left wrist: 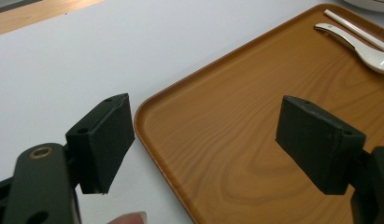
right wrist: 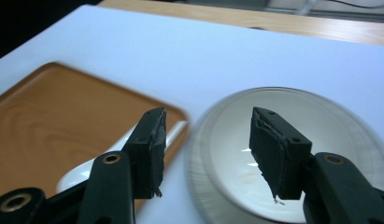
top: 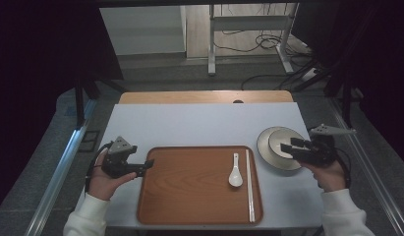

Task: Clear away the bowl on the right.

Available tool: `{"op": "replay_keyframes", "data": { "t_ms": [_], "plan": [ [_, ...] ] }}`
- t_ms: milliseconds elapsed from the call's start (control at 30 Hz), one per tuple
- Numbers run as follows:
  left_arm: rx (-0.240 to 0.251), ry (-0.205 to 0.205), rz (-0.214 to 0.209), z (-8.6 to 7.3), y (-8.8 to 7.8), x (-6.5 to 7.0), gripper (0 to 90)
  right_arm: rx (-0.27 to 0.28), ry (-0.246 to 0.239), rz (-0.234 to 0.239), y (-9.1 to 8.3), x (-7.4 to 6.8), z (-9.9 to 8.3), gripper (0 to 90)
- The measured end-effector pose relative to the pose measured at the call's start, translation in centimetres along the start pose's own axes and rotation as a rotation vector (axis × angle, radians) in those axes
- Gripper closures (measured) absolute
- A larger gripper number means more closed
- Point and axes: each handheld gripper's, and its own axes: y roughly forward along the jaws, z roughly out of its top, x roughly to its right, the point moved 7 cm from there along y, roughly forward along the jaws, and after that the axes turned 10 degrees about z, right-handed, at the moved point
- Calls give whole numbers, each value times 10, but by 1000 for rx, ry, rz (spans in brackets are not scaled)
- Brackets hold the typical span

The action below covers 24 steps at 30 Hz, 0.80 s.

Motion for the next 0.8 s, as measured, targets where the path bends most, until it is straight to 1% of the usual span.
{"op": "replay_keyframes", "data": {
  "t_ms": [33, 167, 267, 333, 400, 467, 533, 633, 800],
  "plan": [
    [-1, 1, 0, 0, 0, 0, 192, -9, 11, -12, -1, 7, 1, 466],
    [-2, -2, 0, -1, 1, -1, 193, -65, 62, -86, 3, 36, 1, 467],
    [1, -1, 1, 0, 0, -1, 193, -89, 83, -111, 6, 49, 2, 466],
    [-1, -1, 0, -1, 0, -1, 193, -98, 88, -123, 6, 54, 3, 466],
    [-3, -1, -1, -1, 1, -1, 193, -116, 104, -139, 7, 60, 3, 465],
    [-5, 3, -3, -1, 1, 0, 193, -148, 124, -167, 8, 68, 1, 466],
    [-6, 4, -4, -1, 2, 0, 192, -186, 139, -179, 10, 75, -2, 463],
    [-5, 1, -4, -1, 2, 0, 192, -221, 164, -180, 14, 80, -6, 464],
    [-7, 2, -4, -1, 2, 0, 192, -267, 185, -185, 22, 86, -11, 467]
  ]
}}
